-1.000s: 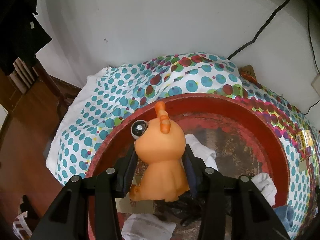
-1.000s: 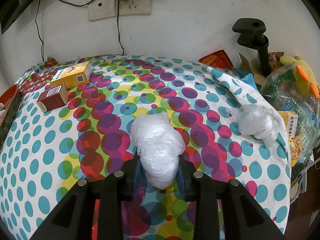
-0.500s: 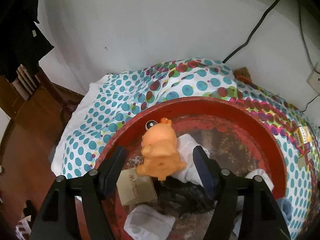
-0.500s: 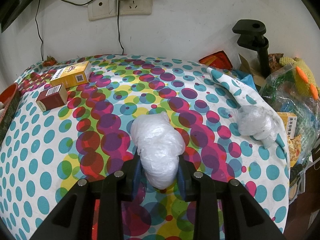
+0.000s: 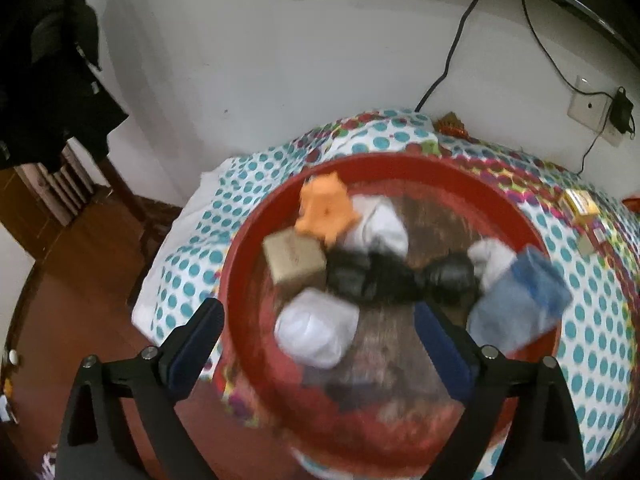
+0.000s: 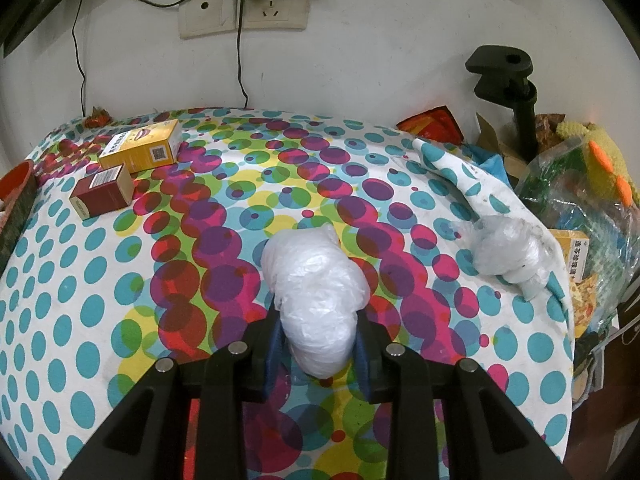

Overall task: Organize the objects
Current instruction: 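Withdraw the left gripper and swing the right gripper with the bag toward the tray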

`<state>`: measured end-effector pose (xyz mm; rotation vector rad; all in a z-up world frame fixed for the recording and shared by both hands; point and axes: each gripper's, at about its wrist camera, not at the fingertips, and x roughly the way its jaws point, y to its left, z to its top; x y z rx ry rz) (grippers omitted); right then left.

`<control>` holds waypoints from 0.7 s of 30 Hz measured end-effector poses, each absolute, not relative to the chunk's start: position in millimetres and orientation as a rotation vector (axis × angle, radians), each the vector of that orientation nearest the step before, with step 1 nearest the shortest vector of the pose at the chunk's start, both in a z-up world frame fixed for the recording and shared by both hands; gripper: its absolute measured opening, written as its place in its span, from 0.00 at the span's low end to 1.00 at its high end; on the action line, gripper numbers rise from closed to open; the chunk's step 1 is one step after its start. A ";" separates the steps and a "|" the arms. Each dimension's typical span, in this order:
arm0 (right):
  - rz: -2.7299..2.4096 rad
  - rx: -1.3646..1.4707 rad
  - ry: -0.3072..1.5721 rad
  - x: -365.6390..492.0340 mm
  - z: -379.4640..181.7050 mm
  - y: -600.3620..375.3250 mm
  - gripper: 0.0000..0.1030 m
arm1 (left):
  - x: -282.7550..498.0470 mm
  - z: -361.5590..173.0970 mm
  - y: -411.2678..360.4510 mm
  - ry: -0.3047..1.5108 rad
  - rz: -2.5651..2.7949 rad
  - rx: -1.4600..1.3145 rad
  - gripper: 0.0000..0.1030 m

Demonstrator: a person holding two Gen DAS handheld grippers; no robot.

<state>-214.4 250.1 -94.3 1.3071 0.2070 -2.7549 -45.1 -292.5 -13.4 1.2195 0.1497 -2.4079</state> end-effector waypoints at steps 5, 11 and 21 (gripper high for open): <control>-2.757 1.307 0.214 -213.5 -94.4 250.5 0.29 | -13.7 -19.1 -288.6 0.196 -2.371 1.195 0.94; -2.772 1.305 0.262 -213.7 -95.3 249.7 0.29 | 13.9 -19.5 -284.9 0.164 -2.321 1.140 0.96; -2.796 1.318 0.224 -206.8 -85.4 242.3 0.29 | 31.3 -31.6 -282.2 0.180 -2.322 1.108 1.00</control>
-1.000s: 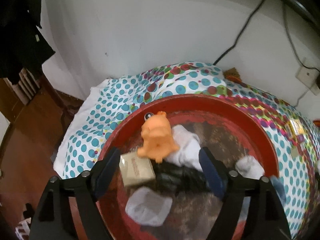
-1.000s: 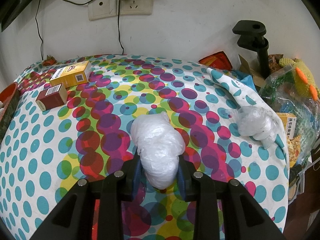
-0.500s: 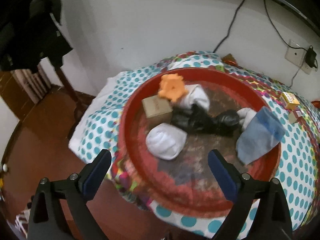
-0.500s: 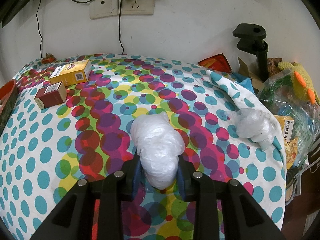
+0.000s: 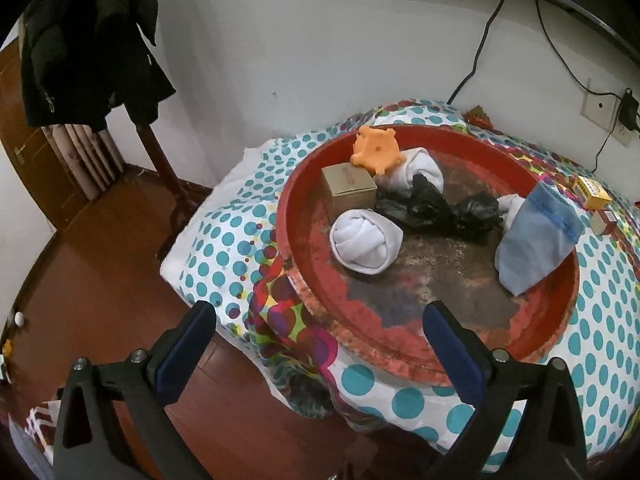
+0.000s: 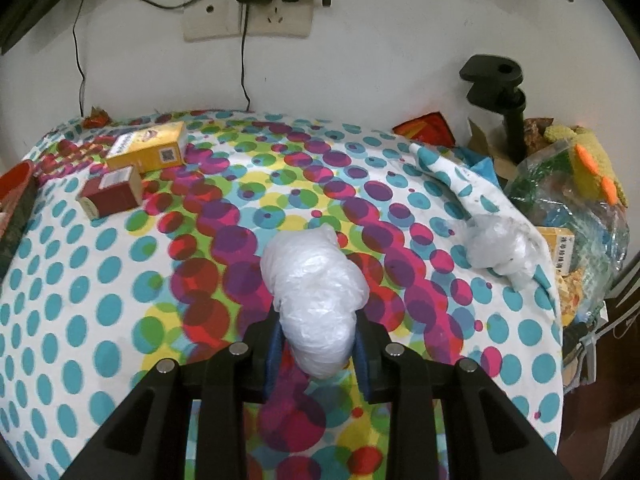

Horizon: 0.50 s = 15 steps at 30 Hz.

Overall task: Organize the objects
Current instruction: 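Withdraw the left gripper and swing the right gripper with the bag toward the tray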

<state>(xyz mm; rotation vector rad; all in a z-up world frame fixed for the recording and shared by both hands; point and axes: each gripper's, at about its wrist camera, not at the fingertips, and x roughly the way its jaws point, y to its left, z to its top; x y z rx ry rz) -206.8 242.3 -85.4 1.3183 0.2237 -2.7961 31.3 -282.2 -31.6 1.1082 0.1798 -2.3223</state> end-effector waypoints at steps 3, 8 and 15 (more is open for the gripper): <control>-2.791 1.295 0.217 -195.3 -75.8 228.9 0.28 | 36.3 -31.5 -284.5 0.202 -2.333 1.087 1.00; -2.771 1.256 0.188 -176.7 -60.7 209.4 0.28 | 41.2 -35.2 -292.6 0.255 -2.326 1.081 1.00; -2.736 1.204 0.144 -151.5 -41.7 182.5 0.28 | 46.1 -38.7 -300.9 0.266 -2.324 1.066 1.00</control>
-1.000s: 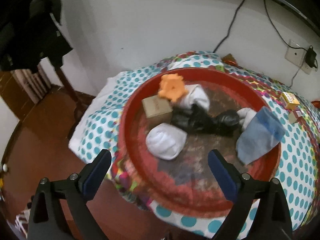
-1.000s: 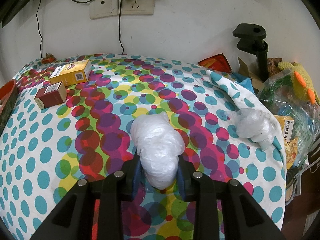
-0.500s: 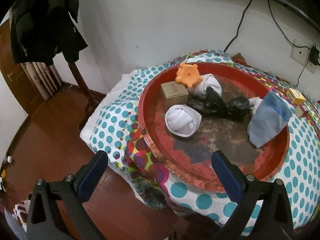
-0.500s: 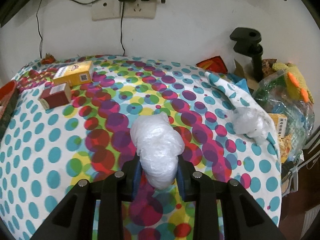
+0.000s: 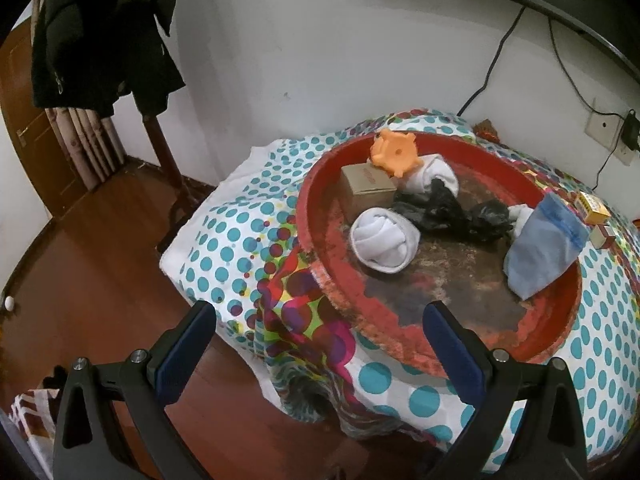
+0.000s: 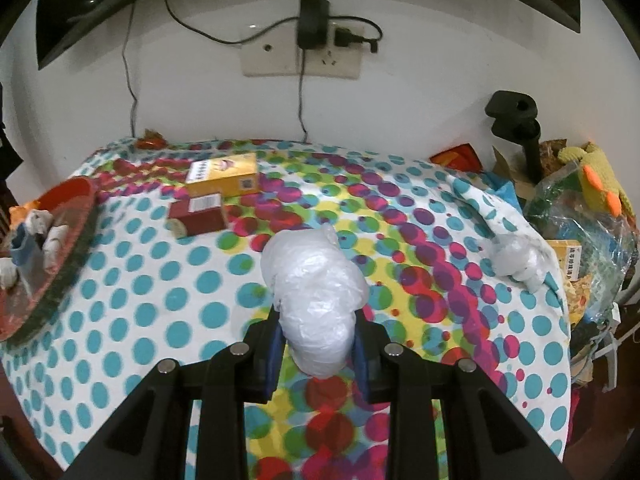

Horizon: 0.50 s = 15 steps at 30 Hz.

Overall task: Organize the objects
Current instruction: 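Withdraw the left gripper and swing the right gripper with the bag toward the tray, then lower the white plastic bag onto the tray and open the right gripper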

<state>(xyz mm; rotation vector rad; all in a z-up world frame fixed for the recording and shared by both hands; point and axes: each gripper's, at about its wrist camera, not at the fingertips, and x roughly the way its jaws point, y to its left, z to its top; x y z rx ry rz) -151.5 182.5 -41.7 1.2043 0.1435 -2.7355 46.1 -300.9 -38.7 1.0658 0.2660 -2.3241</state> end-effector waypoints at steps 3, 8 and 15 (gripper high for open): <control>-2.723 1.185 0.146 -144.2 -35.4 174.2 0.28 | 47.8 -39.9 -305.7 0.289 -2.325 1.066 1.00; -2.682 1.159 0.172 -134.5 -27.8 153.5 0.28 | 50.2 -42.9 -313.8 0.327 -2.317 1.070 1.00; -2.582 1.111 0.225 -121.8 -22.8 99.0 0.28 | 53.1 -41.6 -319.4 0.321 -2.300 1.059 1.00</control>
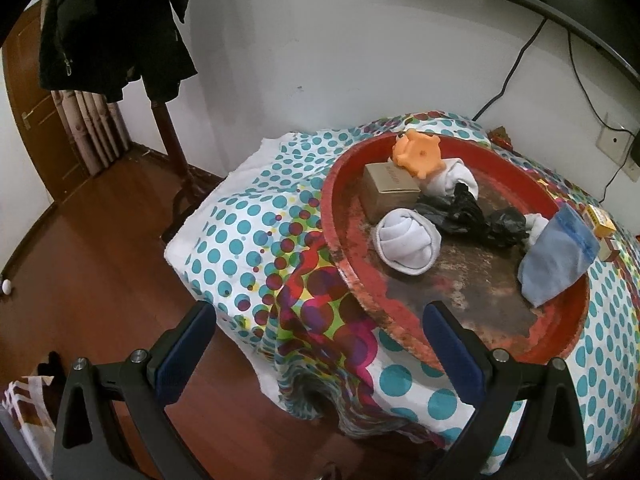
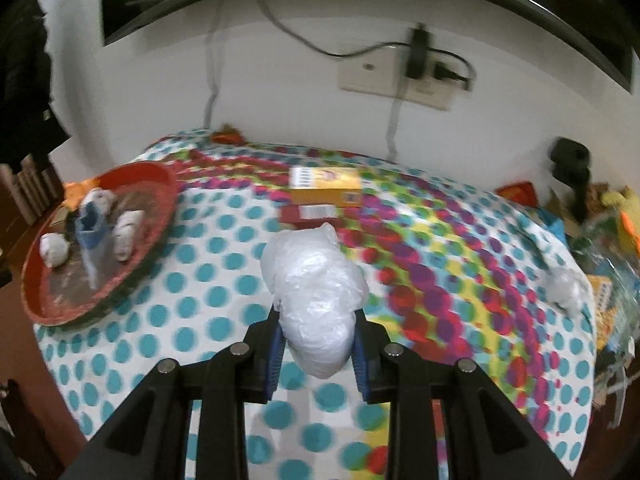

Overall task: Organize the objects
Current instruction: 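Lower the white plastic bag onto the tray and open the right gripper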

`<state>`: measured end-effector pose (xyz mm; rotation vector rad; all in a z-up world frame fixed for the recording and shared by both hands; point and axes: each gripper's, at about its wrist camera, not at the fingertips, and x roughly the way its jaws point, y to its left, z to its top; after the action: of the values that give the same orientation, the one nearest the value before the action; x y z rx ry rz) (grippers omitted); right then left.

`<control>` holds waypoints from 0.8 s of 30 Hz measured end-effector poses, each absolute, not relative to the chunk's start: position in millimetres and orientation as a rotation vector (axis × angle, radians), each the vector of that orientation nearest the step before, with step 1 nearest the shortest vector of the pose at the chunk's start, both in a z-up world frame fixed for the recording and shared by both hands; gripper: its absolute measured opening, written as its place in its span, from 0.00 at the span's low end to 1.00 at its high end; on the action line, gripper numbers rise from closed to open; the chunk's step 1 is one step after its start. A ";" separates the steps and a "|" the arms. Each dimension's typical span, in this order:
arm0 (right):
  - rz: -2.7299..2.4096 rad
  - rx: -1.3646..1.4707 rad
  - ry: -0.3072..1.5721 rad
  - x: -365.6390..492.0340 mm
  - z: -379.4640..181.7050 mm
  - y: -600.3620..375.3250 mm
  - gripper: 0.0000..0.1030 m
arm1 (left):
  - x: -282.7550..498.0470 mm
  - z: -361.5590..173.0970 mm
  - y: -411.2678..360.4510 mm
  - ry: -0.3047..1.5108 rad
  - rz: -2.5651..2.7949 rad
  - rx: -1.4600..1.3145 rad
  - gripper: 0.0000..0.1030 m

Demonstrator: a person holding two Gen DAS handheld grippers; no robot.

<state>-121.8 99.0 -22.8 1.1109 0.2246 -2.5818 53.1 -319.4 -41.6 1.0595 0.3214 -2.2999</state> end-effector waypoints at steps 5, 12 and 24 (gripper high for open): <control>-2.520 1.071 0.239 -111.0 -19.2 57.6 0.28 | 53.1 -42.7 -321.8 0.299 -2.289 1.061 1.00; -2.414 1.016 0.239 -94.7 -7.4 0.7 0.28 | 53.9 -45.9 -328.6 0.317 -2.269 1.068 1.00; -2.233 0.958 0.301 -64.7 -10.2 -94.6 0.28 | 54.6 -52.7 -337.4 0.336 -2.243 1.082 1.00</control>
<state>-64.7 -94.6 -10.2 0.9585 0.3009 -2.2330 54.6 -337.4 -52.7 1.0818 0.3361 -2.2432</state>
